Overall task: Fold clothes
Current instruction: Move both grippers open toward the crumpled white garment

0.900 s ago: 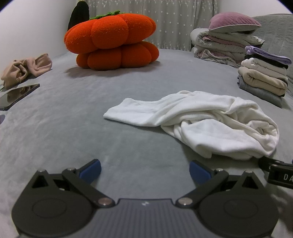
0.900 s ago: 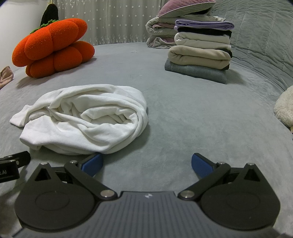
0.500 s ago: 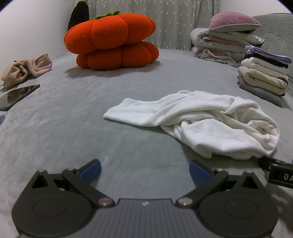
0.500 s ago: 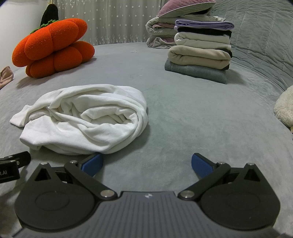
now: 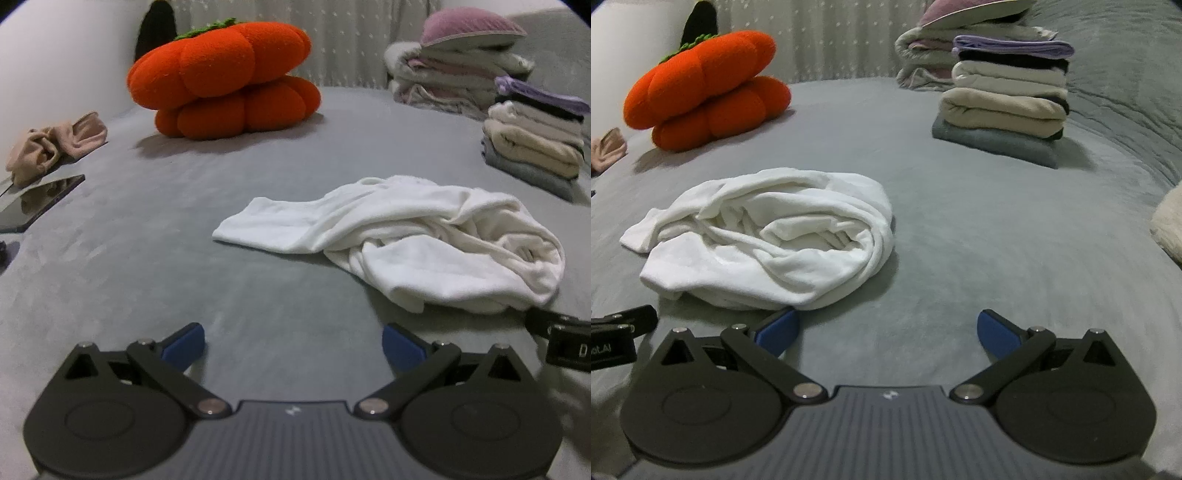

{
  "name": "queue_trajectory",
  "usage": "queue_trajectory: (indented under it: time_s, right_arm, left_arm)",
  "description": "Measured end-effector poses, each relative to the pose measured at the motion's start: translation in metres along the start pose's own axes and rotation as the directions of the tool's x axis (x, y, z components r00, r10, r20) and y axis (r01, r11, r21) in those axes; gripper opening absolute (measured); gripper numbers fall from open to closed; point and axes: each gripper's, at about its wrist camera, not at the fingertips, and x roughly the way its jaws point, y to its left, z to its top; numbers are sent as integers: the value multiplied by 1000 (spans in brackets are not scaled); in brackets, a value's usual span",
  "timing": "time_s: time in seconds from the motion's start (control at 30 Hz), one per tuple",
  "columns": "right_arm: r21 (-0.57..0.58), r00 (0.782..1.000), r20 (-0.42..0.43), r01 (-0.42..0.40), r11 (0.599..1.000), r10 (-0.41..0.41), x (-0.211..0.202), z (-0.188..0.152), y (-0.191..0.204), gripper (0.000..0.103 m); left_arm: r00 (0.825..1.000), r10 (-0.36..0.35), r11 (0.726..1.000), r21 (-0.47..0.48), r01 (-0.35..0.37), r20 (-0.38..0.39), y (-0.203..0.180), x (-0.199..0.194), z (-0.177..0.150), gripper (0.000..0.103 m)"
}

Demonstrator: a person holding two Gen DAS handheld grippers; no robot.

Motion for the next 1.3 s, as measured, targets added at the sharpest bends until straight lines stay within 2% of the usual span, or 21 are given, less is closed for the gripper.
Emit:
queue_trajectory:
  time_s: [0.13, 0.3, 0.5, 0.6, 0.7, 1.07, 1.3]
  right_arm:
    - [41, 998, -57, -22, 999, 24, -5, 11, -2, 103]
    - [68, 995, -69, -62, 996, 66, -21, 26, 1, 103]
    - [54, 996, -45, -73, 996, 75, -44, 49, 1, 103]
    - [41, 997, -33, -69, 997, 70, -54, 59, -3, 103]
    - [30, 997, -39, -69, 997, 70, -61, 67, -7, 103]
    - [22, 996, -71, -51, 998, 52, -54, 78, -6, 103]
    - [17, 996, -76, -48, 999, 49, -53, 78, -4, 103]
  left_arm:
    - [999, -9, 1000, 23, 10, -32, 3, -11, 10, 103]
    - [999, 20, 997, 81, -17, -30, 3, -27, 33, 103]
    - [999, 34, 992, 127, -29, -41, -3, -36, 54, 103]
    - [998, 49, 989, 141, -45, -29, -6, -38, 55, 103]
    - [995, 83, 986, 151, -74, -52, -8, -34, 56, 103]
    - [993, 40, 998, 57, -34, -109, 10, -31, 65, 102]
    - [993, 50, 997, 64, -43, -109, 7, -29, 65, 103]
